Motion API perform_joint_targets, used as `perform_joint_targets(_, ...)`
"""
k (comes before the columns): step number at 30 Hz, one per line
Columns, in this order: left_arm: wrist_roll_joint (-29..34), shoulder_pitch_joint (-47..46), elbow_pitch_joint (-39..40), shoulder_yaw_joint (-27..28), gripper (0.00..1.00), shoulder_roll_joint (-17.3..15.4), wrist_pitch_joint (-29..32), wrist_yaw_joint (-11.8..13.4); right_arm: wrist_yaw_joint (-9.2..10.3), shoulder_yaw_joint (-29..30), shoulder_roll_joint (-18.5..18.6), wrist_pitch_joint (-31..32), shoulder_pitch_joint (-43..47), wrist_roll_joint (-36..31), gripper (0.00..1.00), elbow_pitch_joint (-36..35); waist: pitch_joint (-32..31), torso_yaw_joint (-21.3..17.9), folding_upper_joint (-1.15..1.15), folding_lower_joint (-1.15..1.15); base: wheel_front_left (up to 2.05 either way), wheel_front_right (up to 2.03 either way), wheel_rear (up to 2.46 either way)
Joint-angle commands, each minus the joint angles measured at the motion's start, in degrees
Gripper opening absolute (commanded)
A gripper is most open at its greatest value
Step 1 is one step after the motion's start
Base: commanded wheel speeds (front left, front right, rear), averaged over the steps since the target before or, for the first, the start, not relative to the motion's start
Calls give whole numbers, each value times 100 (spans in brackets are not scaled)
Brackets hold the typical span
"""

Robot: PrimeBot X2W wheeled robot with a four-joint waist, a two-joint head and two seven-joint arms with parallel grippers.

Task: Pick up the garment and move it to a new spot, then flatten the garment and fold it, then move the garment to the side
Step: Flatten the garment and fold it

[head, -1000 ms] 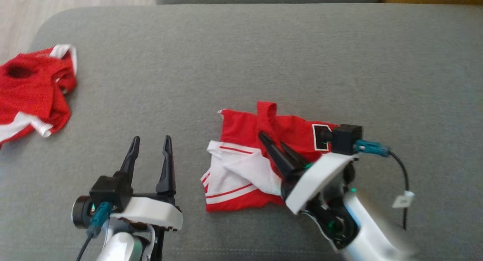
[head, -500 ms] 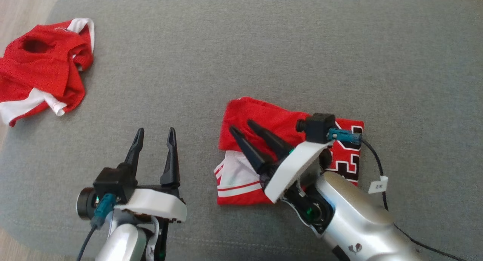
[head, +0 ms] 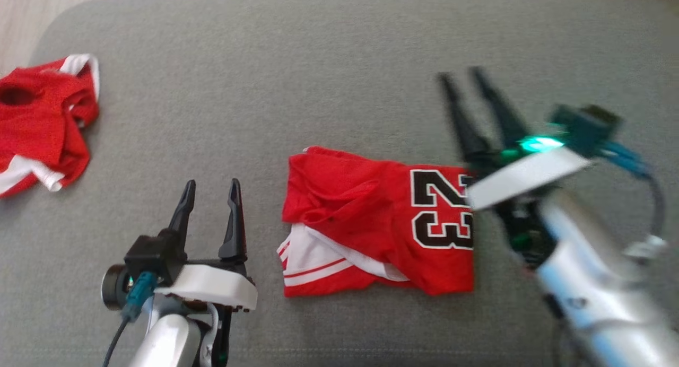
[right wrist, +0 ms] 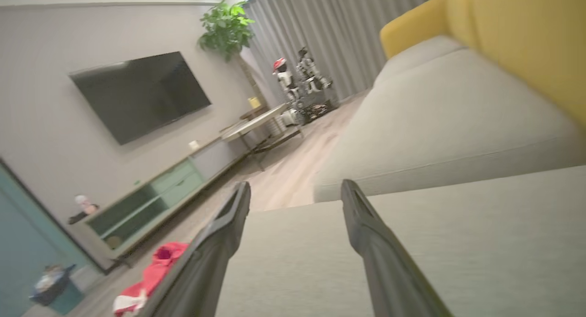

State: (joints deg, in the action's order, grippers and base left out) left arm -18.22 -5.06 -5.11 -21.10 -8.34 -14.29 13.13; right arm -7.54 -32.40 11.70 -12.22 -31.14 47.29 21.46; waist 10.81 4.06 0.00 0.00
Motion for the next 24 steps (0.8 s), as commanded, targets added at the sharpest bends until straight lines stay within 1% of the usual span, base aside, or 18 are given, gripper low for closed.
perform_joint_targets(1, 63, -142, 204, 258, 100, -77, -69, 24, 5, 82, 42, -83, 175, -144, 100, -211, -54, -76, 0, 0, 0, 0, 0)
perform_joint_targets(3, 67, -112, 215, 281, 100, -107, -69, 33, 5, 460, 272, -91, 423, -463, 100, -261, -93, -153, 0, 0, 0, 0, 0)
perform_joint_targets(6, 63, -61, 229, 318, 100, -149, -69, 50, 5, 1017, 481, -1, 859, -995, 100, -416, -161, -265, 0, 0, 0, 0, 0)
perform_joint_targets(7, 60, -45, 237, 326, 100, -162, -69, 54, 5, 1189, 508, 57, 1018, -1173, 100, -502, -184, -300, 0, 0, 0, 0, 0)
perform_joint_targets(8, 55, -13, 250, 339, 100, -189, -69, 64, 5, 1508, 534, 177, 1327, -1529, 100, -735, -228, -361, 0, 0, 0, 0, 0)
perform_joint_targets(9, 53, -1, 256, 342, 100, -204, -68, 66, 5, 1633, 527, 250, 1472, -1696, 100, -869, -243, -386, 0, 0, 0, 0, 0)
perform_joint_targets(12, 41, 34, 252, 361, 100, -252, -64, 69, 5, 1947, 424, 446, 1886, -2197, 100, -1336, -297, -456, 0, 0, 0, 0, 0)
perform_joint_targets(16, 40, 79, 251, 347, 100, -300, -38, 71, 5, 2261, 139, 708, 2400, -2694, 100, -1902, -371, -490, 0, 0, 0, 0, 0)
perform_joint_targets(20, 59, 161, 280, 329, 100, -348, 21, 113, 5, 2482, -116, 911, 2807, -2946, 100, -2286, -449, -500, 0, 0, 0, 0, 0)
perform_joint_targets(24, 66, 285, 331, 334, 100, -396, 74, 179, 5, 2594, -245, 1047, 3034, -3085, 100, -2506, -519, -505, 0, 0, 0, 0, 0)
